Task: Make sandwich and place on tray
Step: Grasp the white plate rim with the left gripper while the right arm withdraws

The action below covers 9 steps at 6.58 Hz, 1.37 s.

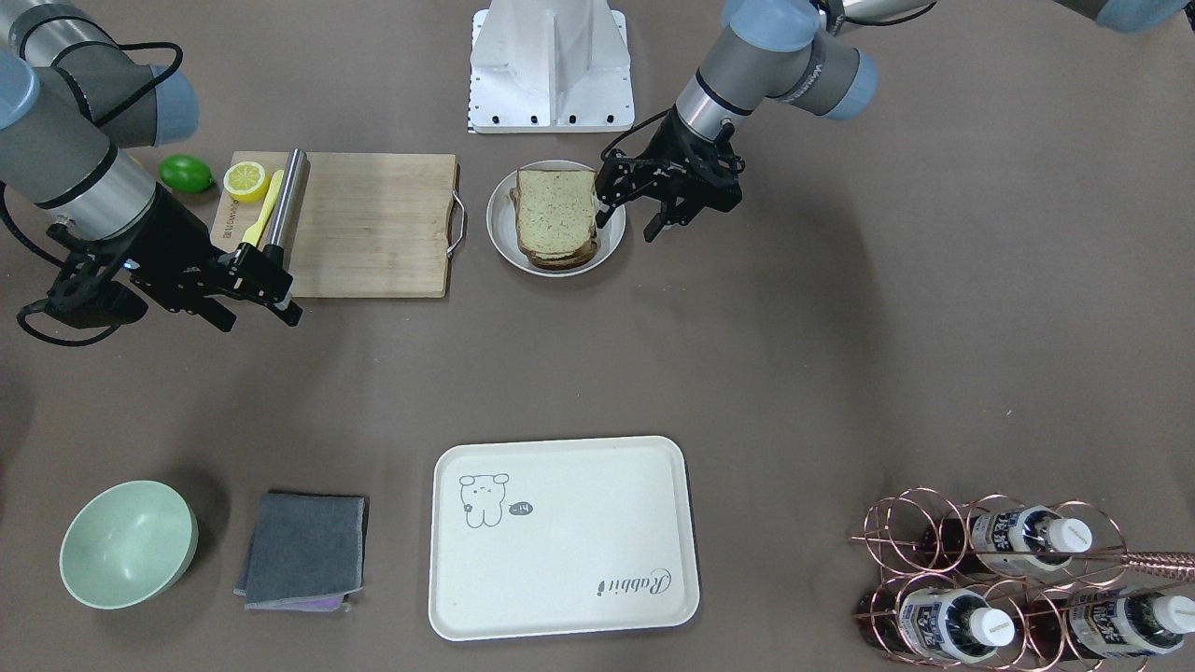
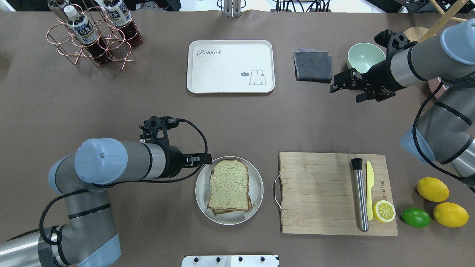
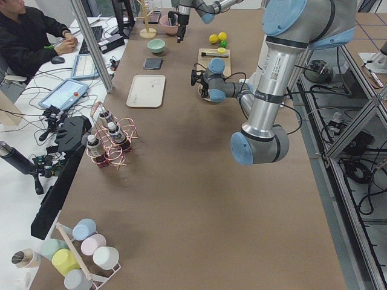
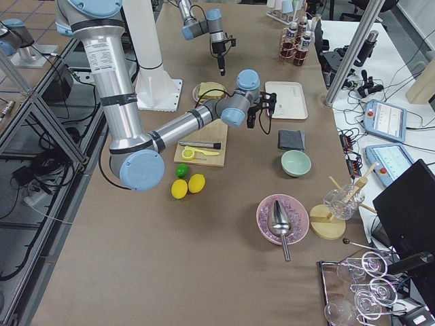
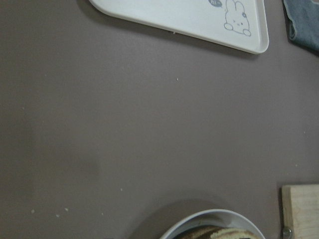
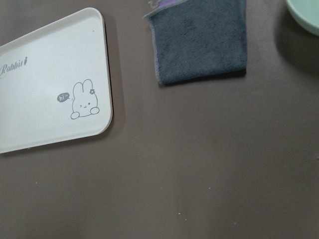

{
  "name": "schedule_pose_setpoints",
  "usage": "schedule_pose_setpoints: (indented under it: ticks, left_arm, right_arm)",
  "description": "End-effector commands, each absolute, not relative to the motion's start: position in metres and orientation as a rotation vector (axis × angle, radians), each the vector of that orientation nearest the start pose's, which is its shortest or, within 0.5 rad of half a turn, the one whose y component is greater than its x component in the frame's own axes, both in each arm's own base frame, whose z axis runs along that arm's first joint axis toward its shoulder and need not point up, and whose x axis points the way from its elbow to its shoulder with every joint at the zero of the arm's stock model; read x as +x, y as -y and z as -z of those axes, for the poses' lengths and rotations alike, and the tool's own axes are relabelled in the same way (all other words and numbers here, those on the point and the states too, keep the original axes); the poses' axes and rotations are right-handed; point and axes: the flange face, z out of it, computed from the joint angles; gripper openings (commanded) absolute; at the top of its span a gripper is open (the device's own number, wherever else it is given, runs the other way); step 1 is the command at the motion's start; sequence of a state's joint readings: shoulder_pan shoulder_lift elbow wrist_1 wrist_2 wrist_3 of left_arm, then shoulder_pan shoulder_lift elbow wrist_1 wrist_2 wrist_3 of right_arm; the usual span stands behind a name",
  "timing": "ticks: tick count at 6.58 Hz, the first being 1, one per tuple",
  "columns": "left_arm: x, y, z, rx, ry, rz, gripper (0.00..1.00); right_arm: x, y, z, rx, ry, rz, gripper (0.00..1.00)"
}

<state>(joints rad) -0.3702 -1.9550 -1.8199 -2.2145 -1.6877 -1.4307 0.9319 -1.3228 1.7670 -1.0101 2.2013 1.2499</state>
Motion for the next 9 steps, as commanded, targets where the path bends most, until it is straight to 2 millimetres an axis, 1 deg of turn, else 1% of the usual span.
schedule_pose_setpoints:
  ticks: [1,2,3,5,6,7,8,9]
  left_arm:
    - [0.544,0.297,-0.27,0.232,-1.231,0.112,0.43]
    - [0.544,0.297,-0.275,0.232,-1.223,0.111,0.41]
    - [0.539,0.295,-0.281,0.229,-1.23,0.105,0.41]
    - [0.526,0.301,-0.298,0.255,-1.228,0.084,0.41]
    - [0.527,0.3,-0.303,0.258,-1.226,0.083,0.42]
    - [0.532,0.295,-0.303,0.256,-1.226,0.079,0.42]
    - [0.538,0.297,-0.305,0.251,-1.218,0.08,0.42]
    - [0.541,0.294,-0.306,0.248,-1.218,0.076,0.43]
  right_arm:
    - [-0.281,0.514,-0.376,0.104,1.106,-0.234,0.99]
    - [-0.28,0.514,-0.378,0.103,1.105,-0.234,0.99]
    - [-0.28,0.514,-0.377,0.104,1.105,-0.236,0.99]
    - [-0.281,0.513,-0.375,0.097,1.109,-0.243,0.99]
    - [-0.281,0.513,-0.377,0.096,1.106,-0.246,0.99]
    - [-0.281,0.513,-0.379,0.098,1.104,-0.241,0.99]
    - [-0.28,0.514,-0.379,0.099,1.102,-0.241,0.99]
    - [-0.281,0.514,-0.377,0.097,1.106,-0.248,0.99]
